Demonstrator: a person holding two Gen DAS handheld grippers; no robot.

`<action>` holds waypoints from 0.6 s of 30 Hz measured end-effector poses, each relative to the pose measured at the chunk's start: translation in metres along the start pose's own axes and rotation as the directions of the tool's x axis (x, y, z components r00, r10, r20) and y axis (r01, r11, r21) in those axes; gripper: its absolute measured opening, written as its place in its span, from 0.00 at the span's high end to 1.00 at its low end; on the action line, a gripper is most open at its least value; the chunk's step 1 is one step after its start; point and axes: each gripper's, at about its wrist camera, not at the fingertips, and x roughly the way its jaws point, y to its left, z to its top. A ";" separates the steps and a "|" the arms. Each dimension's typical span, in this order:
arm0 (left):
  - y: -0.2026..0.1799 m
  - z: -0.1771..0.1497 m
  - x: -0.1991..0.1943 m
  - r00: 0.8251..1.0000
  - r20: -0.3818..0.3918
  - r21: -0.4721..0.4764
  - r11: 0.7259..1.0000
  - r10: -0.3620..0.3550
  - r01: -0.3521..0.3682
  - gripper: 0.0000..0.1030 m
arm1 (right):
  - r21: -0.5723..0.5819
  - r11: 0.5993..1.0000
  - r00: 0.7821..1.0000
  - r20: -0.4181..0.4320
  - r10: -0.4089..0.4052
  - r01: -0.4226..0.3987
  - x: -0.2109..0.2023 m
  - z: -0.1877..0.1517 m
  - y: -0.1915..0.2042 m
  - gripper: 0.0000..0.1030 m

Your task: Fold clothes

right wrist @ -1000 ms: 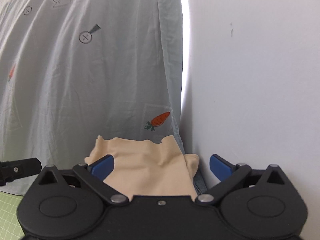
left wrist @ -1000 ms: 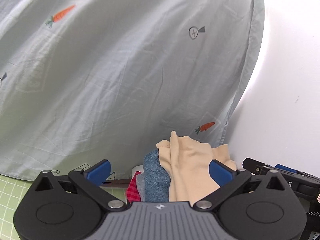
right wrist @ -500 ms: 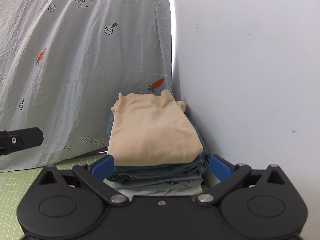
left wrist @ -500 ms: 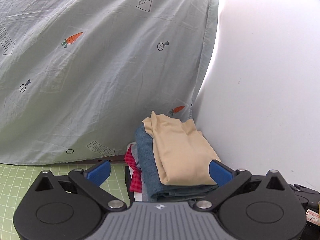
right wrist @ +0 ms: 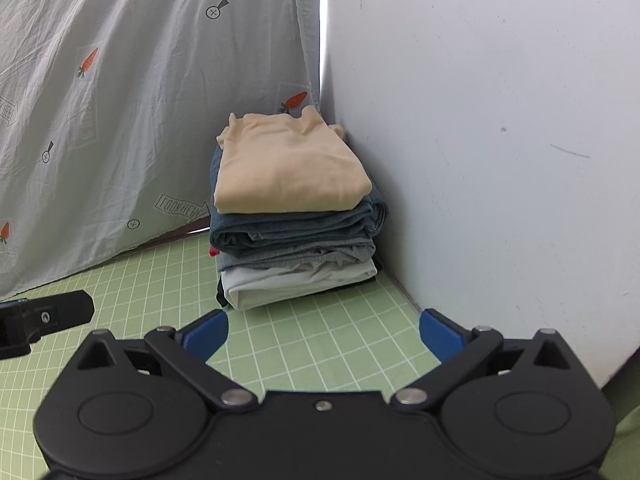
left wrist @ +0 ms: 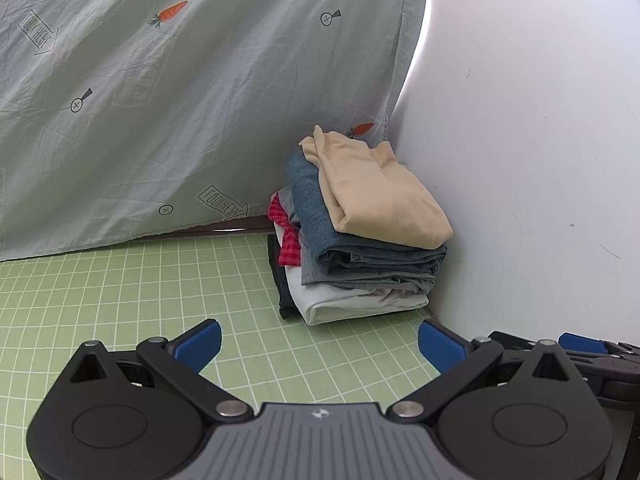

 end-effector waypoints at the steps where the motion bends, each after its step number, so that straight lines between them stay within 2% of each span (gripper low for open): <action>1: -0.001 -0.001 -0.002 1.000 0.000 0.004 1.000 -0.001 0.001 0.00 | 0.004 1.000 1.000 -0.009 -0.001 0.001 -0.001 -0.003 -0.001 0.00; 5: -0.003 -0.004 -0.007 1.000 -0.005 0.013 1.000 -0.015 0.015 0.00 | 0.012 1.000 1.000 -0.023 -0.008 0.008 -0.005 -0.008 -0.004 0.00; 18: -0.014 -0.004 -0.007 0.998 -0.010 0.060 0.997 -0.055 0.056 0.00 | 0.019 1.000 1.000 0.010 -0.018 0.017 -0.015 -0.008 -0.008 0.00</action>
